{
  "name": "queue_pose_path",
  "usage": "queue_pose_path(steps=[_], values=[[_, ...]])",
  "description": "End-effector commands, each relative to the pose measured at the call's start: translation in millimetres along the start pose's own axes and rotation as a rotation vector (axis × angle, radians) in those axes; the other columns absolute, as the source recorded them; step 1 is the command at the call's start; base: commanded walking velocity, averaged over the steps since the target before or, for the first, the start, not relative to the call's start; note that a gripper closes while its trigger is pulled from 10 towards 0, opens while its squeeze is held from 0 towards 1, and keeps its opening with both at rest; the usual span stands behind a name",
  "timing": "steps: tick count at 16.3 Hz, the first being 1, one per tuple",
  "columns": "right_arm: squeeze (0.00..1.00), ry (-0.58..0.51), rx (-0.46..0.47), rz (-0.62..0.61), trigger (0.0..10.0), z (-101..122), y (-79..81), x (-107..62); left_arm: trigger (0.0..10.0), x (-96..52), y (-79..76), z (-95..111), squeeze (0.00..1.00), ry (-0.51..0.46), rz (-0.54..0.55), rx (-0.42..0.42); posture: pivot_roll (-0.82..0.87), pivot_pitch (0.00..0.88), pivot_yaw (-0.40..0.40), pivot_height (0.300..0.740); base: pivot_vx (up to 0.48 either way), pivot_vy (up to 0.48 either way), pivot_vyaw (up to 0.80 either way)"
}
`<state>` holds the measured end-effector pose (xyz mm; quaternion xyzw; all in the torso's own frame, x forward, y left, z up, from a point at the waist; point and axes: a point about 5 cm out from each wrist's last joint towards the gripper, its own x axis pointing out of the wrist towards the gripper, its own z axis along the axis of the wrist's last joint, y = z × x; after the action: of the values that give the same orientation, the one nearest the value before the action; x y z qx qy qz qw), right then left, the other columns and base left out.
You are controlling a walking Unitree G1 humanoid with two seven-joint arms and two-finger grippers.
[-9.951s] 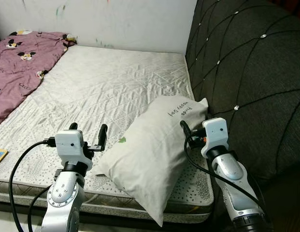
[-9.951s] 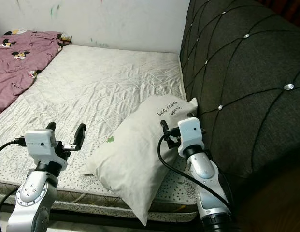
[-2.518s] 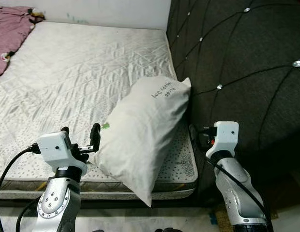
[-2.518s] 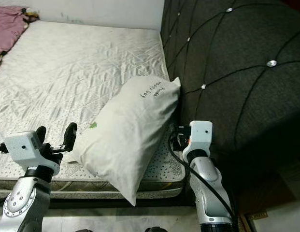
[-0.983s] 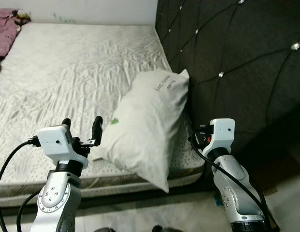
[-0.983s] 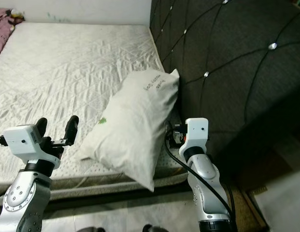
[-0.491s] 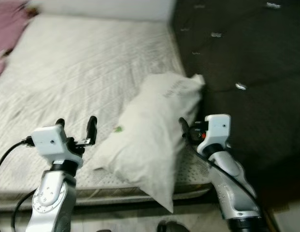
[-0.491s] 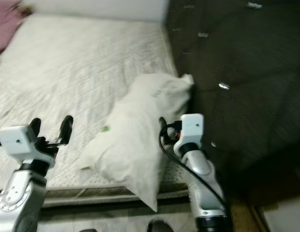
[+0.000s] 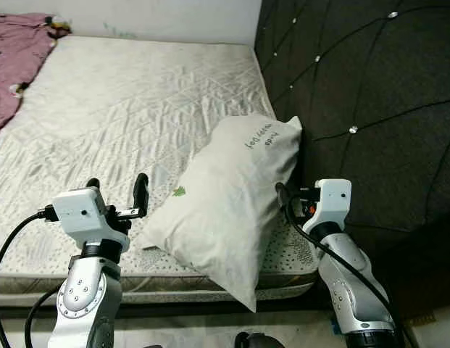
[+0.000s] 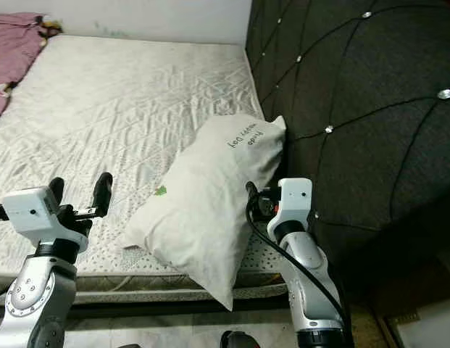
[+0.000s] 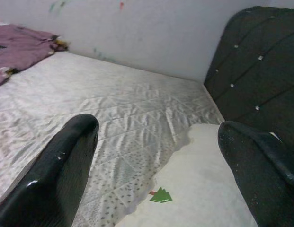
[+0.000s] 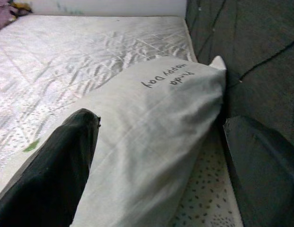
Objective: Clean up the room
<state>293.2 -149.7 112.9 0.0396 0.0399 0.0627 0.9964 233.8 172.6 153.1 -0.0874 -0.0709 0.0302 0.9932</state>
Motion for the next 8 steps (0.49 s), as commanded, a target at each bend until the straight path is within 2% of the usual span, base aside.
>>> queue_pose_path(steps=[1, 8], values=[[0.00, -0.023, 0.010, 0.003, 10.0, 3.5, -1.6, -2.1, 10.0, -1.7, 2.6, -4.7, 0.00, 0.023, 0.021, 0.000, 0.07, 0.131, -0.047, 0.740, 0.000, 0.000, 0.00], [0.00, -0.018, 0.013, 0.047, 10.0, 2.1, 3.9, -3.1, 10.0, -4.0, 3.1, -3.4, 0.00, 0.017, 0.006, 0.020, 0.07, 0.145, -0.051, 0.730, 0.000, 0.000, 0.00]])
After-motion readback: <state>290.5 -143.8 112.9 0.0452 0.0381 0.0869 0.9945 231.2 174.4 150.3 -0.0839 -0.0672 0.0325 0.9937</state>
